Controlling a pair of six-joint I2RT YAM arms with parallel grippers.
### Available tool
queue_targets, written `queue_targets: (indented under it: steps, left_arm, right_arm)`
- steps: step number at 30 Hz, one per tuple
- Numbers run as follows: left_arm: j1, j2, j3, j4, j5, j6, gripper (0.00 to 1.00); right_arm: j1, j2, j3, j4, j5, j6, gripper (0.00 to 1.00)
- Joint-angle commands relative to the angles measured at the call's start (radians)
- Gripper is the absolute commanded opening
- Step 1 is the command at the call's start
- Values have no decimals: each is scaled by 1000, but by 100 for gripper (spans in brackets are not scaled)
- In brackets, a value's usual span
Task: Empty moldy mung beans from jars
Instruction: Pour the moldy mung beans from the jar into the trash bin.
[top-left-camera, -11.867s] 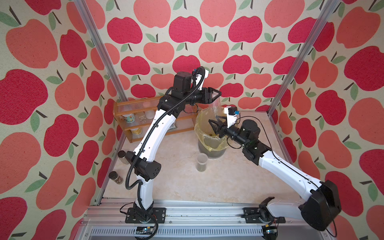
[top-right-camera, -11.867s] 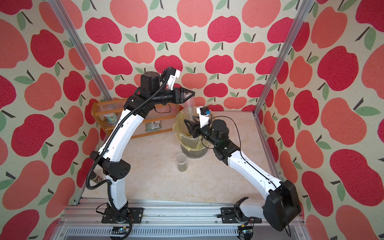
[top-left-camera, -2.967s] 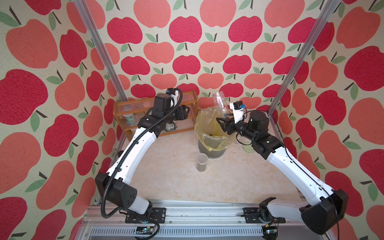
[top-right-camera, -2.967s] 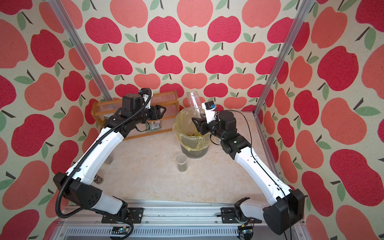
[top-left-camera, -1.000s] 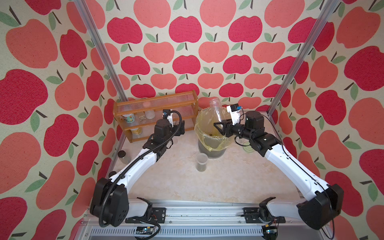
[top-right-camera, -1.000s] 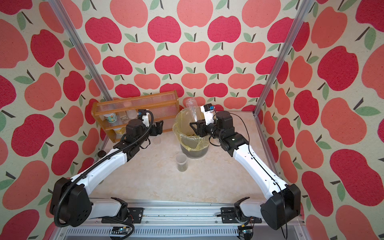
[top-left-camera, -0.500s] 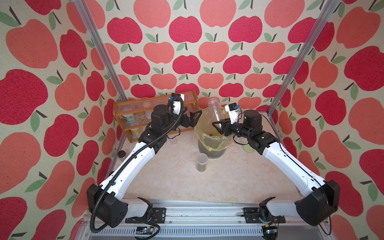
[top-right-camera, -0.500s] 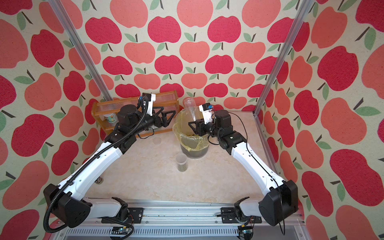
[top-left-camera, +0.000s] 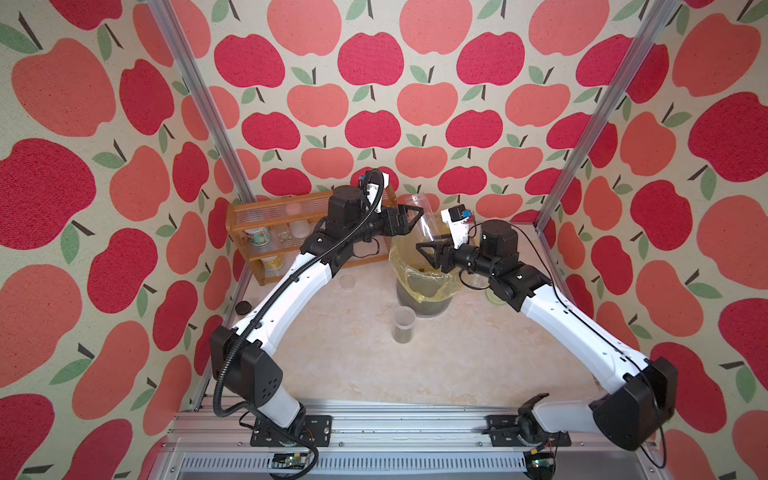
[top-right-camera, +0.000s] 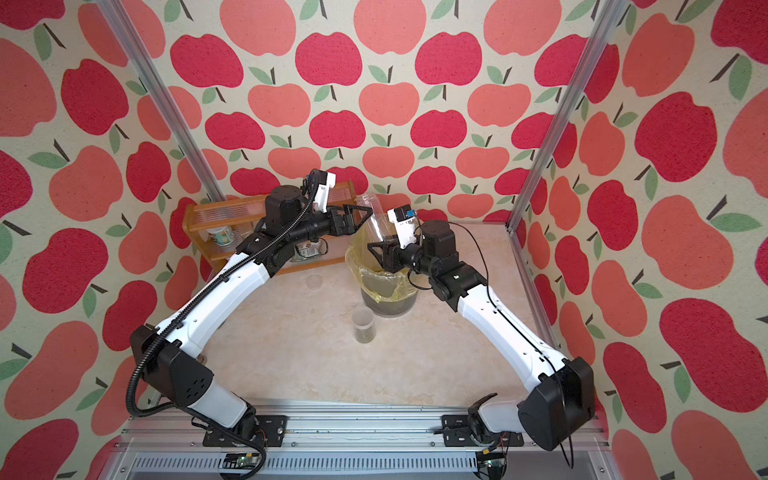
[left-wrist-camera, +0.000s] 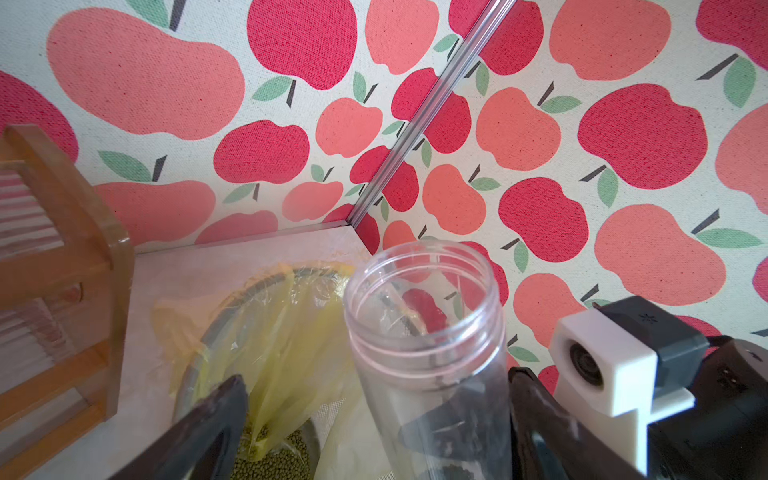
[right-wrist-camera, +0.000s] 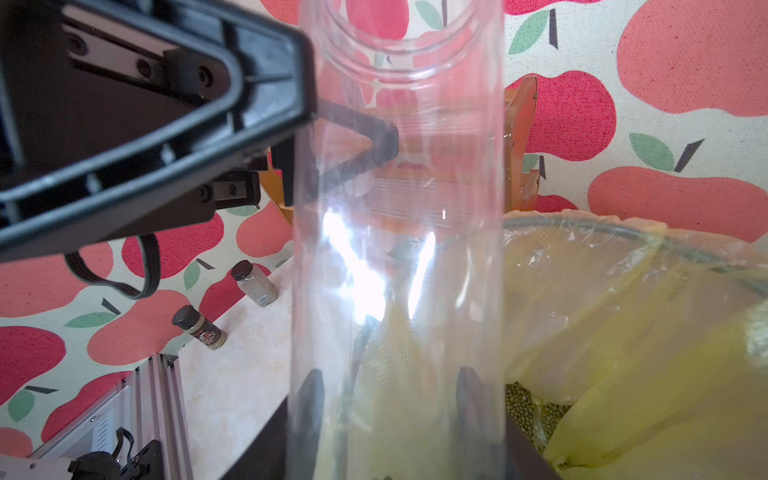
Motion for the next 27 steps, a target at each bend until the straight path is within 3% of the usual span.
queue_targets:
  steps: [1, 7, 14, 17, 25, 27]
  left_arm:
    - [-8, 49, 68, -57, 7, 6, 98]
    - [-37, 155, 192, -166, 12, 63, 95]
    - [-38, 183, 210, -191, -31, 75, 74]
    - [-38, 184, 223, -214, -40, 87, 70]
    - [-13, 178, 245, -230, -43, 66, 59]
    - [-3, 174, 244, -217, -33, 55, 49]
  right_arm:
    - [12, 2, 8, 67, 2, -35, 38]
    - [16, 6, 45, 10, 20, -92, 38]
    - [14, -14, 30, 17, 65, -101, 38]
    - [9, -24, 17, 27, 90, -100, 39]
    - [-7, -49, -32, 88, 128, -76, 47]
    - [-14, -55, -51, 113, 136, -68, 50]
